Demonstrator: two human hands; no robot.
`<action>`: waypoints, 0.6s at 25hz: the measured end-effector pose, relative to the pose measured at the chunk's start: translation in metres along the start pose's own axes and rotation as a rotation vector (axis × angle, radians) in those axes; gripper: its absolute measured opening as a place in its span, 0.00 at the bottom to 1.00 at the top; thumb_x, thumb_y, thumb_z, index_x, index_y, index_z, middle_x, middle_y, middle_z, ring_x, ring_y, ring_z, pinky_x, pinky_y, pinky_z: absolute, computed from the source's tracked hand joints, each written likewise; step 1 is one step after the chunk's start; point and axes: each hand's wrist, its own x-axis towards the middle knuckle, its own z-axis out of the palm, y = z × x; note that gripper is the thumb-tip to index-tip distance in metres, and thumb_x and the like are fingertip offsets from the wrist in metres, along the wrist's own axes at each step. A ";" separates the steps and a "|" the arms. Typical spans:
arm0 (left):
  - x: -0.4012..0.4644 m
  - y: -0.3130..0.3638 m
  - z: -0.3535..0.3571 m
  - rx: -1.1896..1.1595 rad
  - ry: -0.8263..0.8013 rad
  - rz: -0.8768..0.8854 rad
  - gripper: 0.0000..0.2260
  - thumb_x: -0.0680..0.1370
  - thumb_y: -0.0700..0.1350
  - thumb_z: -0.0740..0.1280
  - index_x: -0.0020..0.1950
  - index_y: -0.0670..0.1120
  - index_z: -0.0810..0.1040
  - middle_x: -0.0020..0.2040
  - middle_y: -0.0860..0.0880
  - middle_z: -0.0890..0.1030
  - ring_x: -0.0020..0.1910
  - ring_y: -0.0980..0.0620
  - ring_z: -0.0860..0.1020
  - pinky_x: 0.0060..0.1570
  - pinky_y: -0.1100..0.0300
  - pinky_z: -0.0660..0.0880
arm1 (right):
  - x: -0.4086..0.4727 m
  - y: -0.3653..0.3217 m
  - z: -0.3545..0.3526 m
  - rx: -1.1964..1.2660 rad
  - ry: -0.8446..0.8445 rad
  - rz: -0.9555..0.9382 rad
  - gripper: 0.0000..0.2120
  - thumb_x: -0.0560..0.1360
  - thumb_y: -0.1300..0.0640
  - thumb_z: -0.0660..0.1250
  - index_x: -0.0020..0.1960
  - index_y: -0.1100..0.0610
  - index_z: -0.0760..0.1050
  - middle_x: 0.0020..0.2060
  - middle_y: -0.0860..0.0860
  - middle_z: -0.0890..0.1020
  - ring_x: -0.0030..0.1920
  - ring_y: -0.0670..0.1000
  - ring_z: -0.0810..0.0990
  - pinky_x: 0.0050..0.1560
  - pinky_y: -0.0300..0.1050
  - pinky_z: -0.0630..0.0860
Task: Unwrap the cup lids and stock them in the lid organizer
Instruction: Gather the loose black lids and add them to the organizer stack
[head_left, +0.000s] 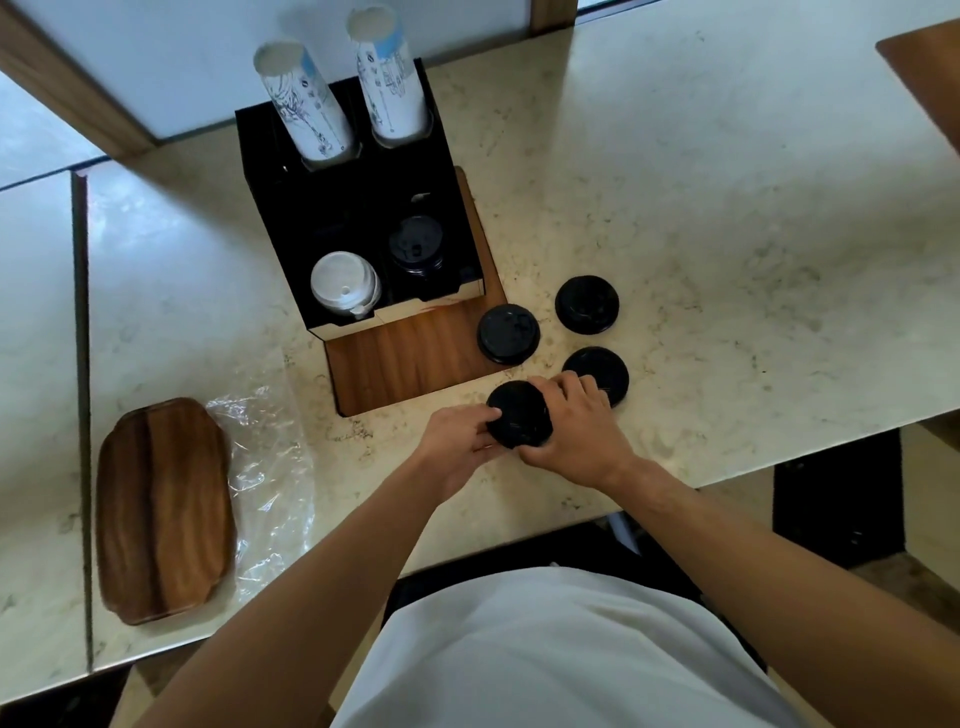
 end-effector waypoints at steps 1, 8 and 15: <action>0.000 0.001 0.001 -0.035 -0.010 -0.008 0.06 0.81 0.34 0.67 0.56 0.32 0.79 0.54 0.32 0.84 0.50 0.39 0.85 0.43 0.50 0.85 | 0.000 0.000 0.000 0.011 -0.006 -0.007 0.43 0.66 0.35 0.73 0.75 0.52 0.66 0.64 0.54 0.73 0.63 0.57 0.69 0.66 0.57 0.70; 0.004 0.011 -0.001 -0.140 -0.023 -0.059 0.08 0.81 0.34 0.66 0.58 0.36 0.79 0.49 0.38 0.88 0.48 0.42 0.88 0.39 0.53 0.84 | 0.010 0.039 -0.019 0.043 0.032 0.071 0.47 0.66 0.34 0.76 0.78 0.53 0.63 0.70 0.54 0.68 0.70 0.59 0.65 0.72 0.57 0.65; 0.007 0.012 -0.005 -0.168 0.008 -0.098 0.09 0.80 0.35 0.66 0.60 0.38 0.78 0.49 0.38 0.88 0.50 0.41 0.87 0.43 0.51 0.85 | 0.022 0.063 -0.019 -0.011 0.068 0.254 0.47 0.66 0.41 0.78 0.78 0.52 0.61 0.73 0.54 0.66 0.70 0.61 0.66 0.70 0.58 0.67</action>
